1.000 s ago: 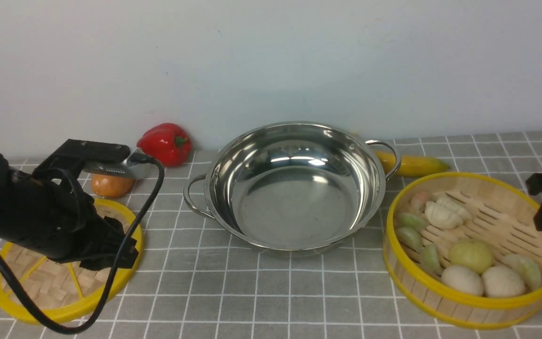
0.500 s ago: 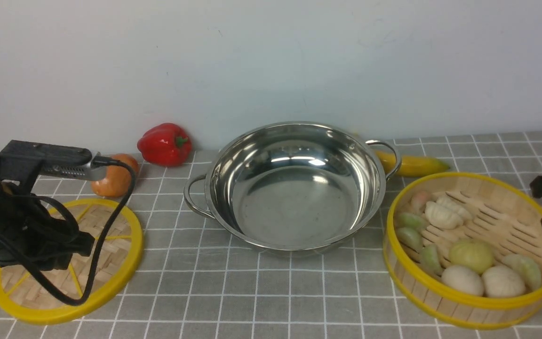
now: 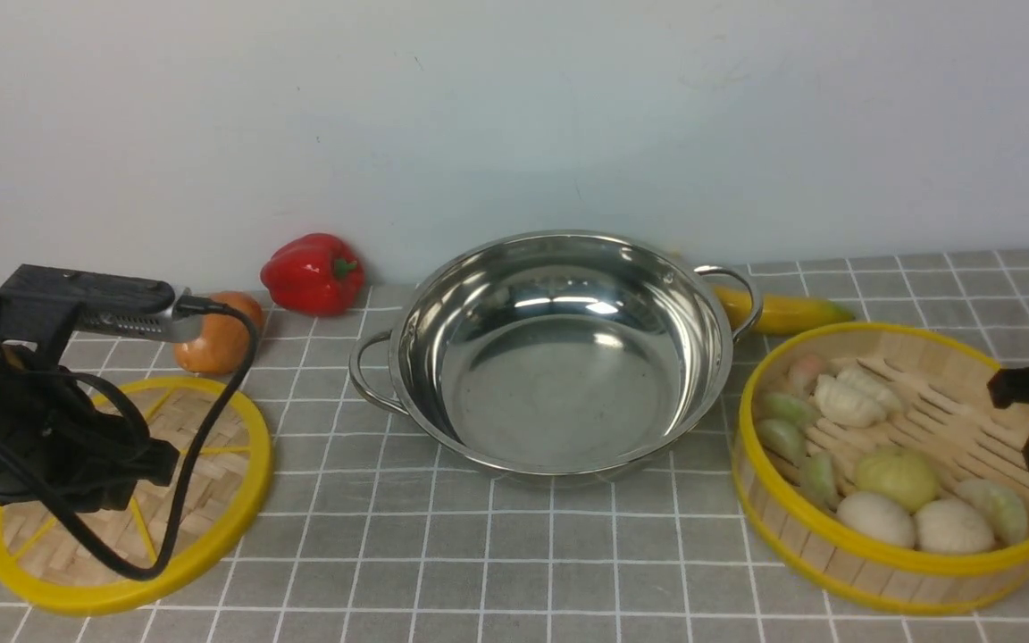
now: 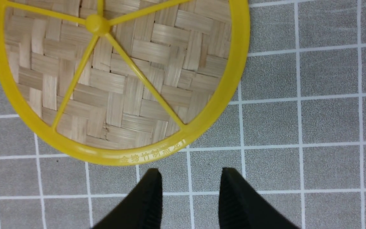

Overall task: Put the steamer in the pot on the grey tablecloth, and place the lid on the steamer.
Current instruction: 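Reach for and grasp the rim of the bamboo steamer holding the buns with the right gripper, then place the bamboo steamer basket of food into the steel pot with the right gripper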

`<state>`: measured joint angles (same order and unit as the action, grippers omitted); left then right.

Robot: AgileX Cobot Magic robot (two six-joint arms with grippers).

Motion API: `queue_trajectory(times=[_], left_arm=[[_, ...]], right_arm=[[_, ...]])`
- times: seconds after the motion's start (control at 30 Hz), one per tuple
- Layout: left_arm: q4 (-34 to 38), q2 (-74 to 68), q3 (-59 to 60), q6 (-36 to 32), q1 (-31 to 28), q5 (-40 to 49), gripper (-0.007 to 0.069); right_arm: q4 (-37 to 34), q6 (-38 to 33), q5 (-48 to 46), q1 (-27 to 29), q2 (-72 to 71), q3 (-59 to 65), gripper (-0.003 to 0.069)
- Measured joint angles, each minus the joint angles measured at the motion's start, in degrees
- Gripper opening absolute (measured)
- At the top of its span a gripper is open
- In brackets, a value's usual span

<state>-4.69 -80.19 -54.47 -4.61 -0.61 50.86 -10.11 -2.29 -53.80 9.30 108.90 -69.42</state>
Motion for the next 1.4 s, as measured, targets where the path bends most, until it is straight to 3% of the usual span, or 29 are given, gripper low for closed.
queue_trajectory(times=[0.23,0.43,0.6,0.8,1.0,1.17,1.4], left_arm=[[-0.06,0.00,0.00,0.00,0.00,-0.07,0.0243],[-0.72,0.00,0.00,0.00,0.00,-0.24,0.0243],[-1.17,0.00,0.00,0.00,0.00,-0.24,0.0243],[-1.43,0.00,0.00,-0.06,0.00,-0.24,0.0243],[-1.47,0.00,0.00,-0.06,0.00,-0.24,0.0243],[-1.47,0.00,0.00,-0.06,0.00,-0.24,0.0243],[-1.49,0.00,0.00,-0.06,0.00,-0.24,0.0243]], right_arm=[[4.99,2.29,-5.66,0.06,-6.79,0.00,0.0060],[1.94,2.29,-10.36,-0.37,-11.68,-3.36,0.0060],[1.23,2.97,-11.54,-5.94,-10.51,-13.06,0.0060],[1.65,7.85,-15.88,-19.18,1.46,-33.94,0.0060],[3.89,10.04,-17.27,-26.71,17.82,-55.01,0.0060],[4.47,11.17,-17.20,-29.02,26.50,-63.96,0.0060],[4.66,11.50,-17.97,-29.21,30.61,-64.91,0.0060]])
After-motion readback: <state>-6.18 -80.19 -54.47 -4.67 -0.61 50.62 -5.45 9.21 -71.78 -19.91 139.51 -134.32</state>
